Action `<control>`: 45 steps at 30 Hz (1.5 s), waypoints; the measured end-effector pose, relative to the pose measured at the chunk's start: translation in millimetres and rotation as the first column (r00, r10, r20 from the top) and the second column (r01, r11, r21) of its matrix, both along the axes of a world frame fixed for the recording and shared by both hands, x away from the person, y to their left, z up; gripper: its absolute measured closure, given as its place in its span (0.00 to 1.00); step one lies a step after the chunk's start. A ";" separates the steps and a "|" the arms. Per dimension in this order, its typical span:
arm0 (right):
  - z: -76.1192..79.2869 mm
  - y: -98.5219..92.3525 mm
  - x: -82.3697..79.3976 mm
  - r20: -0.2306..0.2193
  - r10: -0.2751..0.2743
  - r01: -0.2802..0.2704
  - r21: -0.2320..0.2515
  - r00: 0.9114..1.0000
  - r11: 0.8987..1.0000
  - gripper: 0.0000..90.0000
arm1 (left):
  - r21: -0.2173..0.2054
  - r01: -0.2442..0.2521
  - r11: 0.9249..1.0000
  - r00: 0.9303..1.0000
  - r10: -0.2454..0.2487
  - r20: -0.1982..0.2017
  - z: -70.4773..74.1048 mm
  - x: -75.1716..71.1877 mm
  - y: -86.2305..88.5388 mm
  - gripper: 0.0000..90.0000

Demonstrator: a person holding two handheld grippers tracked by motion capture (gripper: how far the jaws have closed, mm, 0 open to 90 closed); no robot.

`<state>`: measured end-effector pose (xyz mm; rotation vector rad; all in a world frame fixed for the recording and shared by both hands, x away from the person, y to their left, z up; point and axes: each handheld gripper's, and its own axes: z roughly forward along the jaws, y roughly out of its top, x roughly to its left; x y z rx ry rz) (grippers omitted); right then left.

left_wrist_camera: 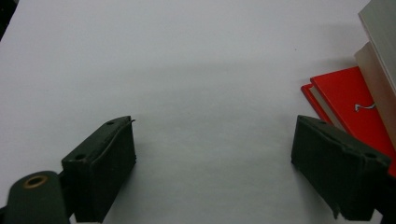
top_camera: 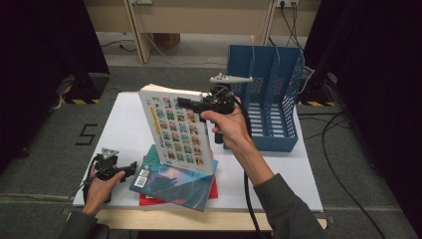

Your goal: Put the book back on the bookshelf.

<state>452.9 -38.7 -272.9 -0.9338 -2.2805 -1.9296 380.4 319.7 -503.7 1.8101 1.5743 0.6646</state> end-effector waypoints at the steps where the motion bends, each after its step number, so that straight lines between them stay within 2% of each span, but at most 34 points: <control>1: 1.5 -0.3 1.6 0.002 -0.003 0.003 -0.004 1.000 1.000 0.80 | 0.001 -0.002 1.000 1.000 0.002 0.004 -0.3 0.2 -0.4 0.14; 5: 13.2 -2.9 7.1 0.015 -0.020 0.020 -0.034 1.000 0.999 0.80 | -0.005 0.002 1.000 1.000 -0.002 0.001 -0.3 0.6 0.1 0.13; 7: 15.7 -4.4 7.8 0.007 -0.035 0.035 -0.024 0.999 0.999 0.80 | -0.005 0.001 1.000 1.000 -0.001 0.001 -0.4 0.8 -0.3 0.12; 10: 28.2 -12.8 13.1 0.021 -0.061 0.061 -0.029 0.998 0.998 0.80 | -0.007 0.003 1.000 1.000 -0.003 0.001 -0.3 1.9 0.2 0.12; 13: 38.8 -22.9 18.1 0.027 -0.113 0.114 -0.012 0.993 0.993 0.80 | 0.008 0.006 1.000 1.000 -0.006 0.002 -0.2 2.7 -0.1 0.13; 17: 56.7 -41.7 23.8 0.056 -0.174 0.173 0.016 0.983 0.985 0.80 | 0.008 0.005 1.000 1.000 -0.005 0.000 -0.2 3.6 0.3 0.12; 22: 74.6 -71.7 32.9 0.063 -0.272 0.269 0.055 0.960 0.962 0.80 | 0.002 0.007 1.000 1.000 -0.007 0.000 -0.3 3.9 1.2 0.12; 23: 74.6 -71.7 32.9 0.063 -0.272 0.269 0.055 0.960 0.962 0.80 | 0.002 0.007 1.000 1.000 -0.007 0.000 -0.3 3.9 1.2 0.12; 24: 81.1 -83.4 34.2 0.058 -0.305 0.302 0.061 0.951 0.951 0.80 | 0.005 0.005 1.000 1.000 -0.005 -0.002 -0.3 4.2 0.7 0.12; 29: 90.7 -107.5 37.5 0.054 -0.384 0.380 0.074 0.922 0.922 0.80 | 0.012 0.003 1.000 1.000 -0.003 0.000 -0.3 4.2 0.3 0.12; 30: 92.1 -111.5 38.2 0.047 -0.391 0.388 0.061 0.919 0.920 0.80 | 0.005 0.005 1.000 1.000 -0.005 -0.002 -0.1 4.3 0.9 0.12; 32: 92.9 -118.9 41.7 0.048 -0.423 0.421 0.054 0.905 0.906 0.80 | 0.006 0.002 1.000 1.000 -0.002 -0.001 -0.2 4.2 0.5 0.12; 33: 93.3 -121.5 42.9 0.045 -0.448 0.446 0.052 0.893 0.893 0.80 | 0.012 0.002 1.000 1.000 -0.002 0.000 -0.3 4.3 0.3 0.12; 34: 94.1 -123.3 44.1 0.047 -0.459 0.457 0.045 0.887 0.888 0.80 | 0.013 0.002 1.000 1.000 -0.002 -0.002 -0.3 4.4 0.3 0.12; 35: 95.0 -125.4 46.3 0.048 -0.462 0.460 0.039 0.886 0.887 0.80 | 0.010 0.003 1.000 1.000 -0.003 -0.002 -0.2 4.5 0.6 0.11; 36: 95.6 -127.9 49.0 0.037 -0.478 0.477 0.046 0.877 0.878 0.80 | 0.008 0.003 1.000 1.000 -0.003 -0.001 -0.3 4.4 0.6 0.12; 39: 97.5 -132.5 55.3 0.036 -0.506 0.505 0.028 0.862 0.862 0.80 | 0.011 0.003 1.000 1.000 -0.003 -0.002 -0.3 4.6 0.5 0.12; 41: 100.7 -134.2 59.7 0.042 -0.519 0.519 0.015 0.854 0.855 0.80 | 0.011 0.005 1.000 1.000 -0.005 -0.004 -0.3 5.2 0.7 0.11; 43: 103.6 -136.3 64.9 0.028 -0.530 0.529 0.045 0.848 0.848 0.80 | 0.011 0.003 1.000 1.000 -0.003 -0.003 -0.3 4.9 0.5 0.11; 44: 104.6 -137.3 66.9 0.030 -0.530 0.528 0.046 0.847 0.848 0.80 | 0.011 0.003 1.000 1.000 -0.003 -0.002 -0.3 4.8 0.4 0.11; 45: 105.4 -138.6 69.5 0.018 -0.544 0.542 0.054 0.839 0.839 0.80 | 0.011 0.003 1.000 1.000 -0.003 -0.002 -0.3 4.8 0.4 0.11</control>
